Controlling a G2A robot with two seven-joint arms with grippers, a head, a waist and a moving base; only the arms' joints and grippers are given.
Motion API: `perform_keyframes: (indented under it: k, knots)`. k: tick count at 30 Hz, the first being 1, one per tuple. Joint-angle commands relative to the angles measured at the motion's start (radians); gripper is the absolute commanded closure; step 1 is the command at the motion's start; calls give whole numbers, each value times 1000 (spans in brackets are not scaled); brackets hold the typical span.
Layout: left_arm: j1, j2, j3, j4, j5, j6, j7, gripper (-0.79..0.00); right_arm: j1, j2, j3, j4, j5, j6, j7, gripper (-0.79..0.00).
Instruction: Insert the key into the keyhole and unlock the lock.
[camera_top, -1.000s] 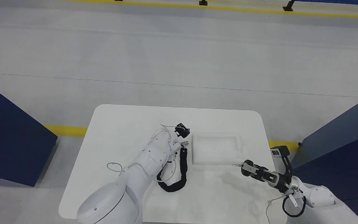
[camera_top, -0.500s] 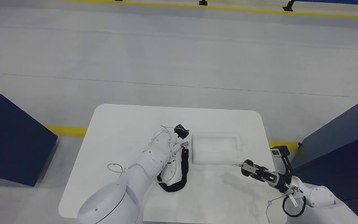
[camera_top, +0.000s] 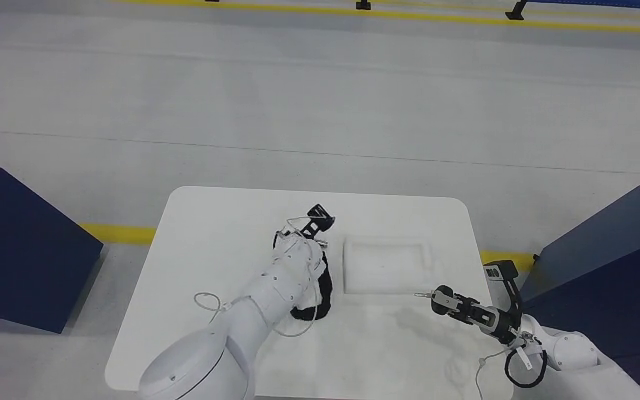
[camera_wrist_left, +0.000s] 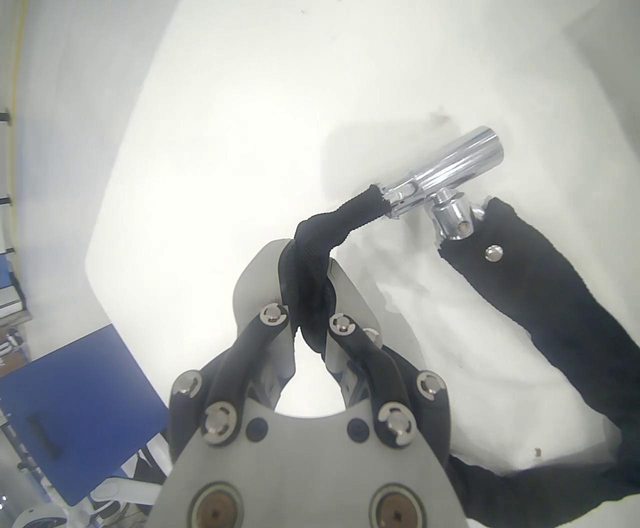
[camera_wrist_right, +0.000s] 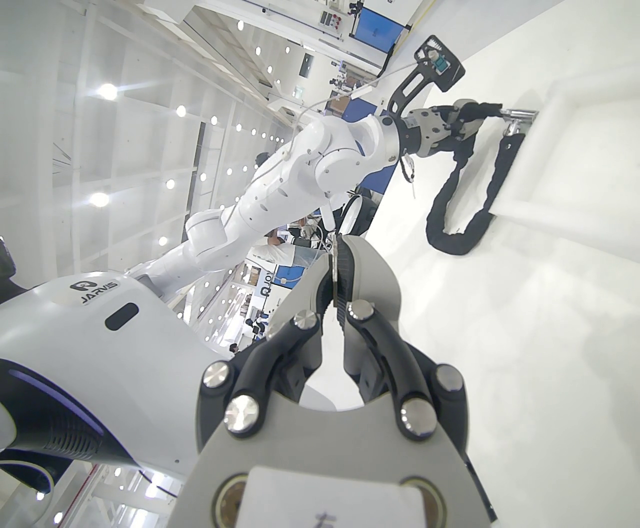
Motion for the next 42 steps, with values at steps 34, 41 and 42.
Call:
perform_keyframes:
  k: [34, 41, 42]
  knots:
    - [899, 391, -313, -1386, 1371, 564, -136, 0, 0, 0, 0, 0, 0, 0, 0, 0]
    - [913, 393, -320, -1404, 1378, 552, -131, 0, 0, 0, 0, 0, 0, 0, 0, 0]
    - [913, 393, -320, -1404, 1378, 552, -131, 0, 0, 0, 0, 0, 0, 0, 0, 0]
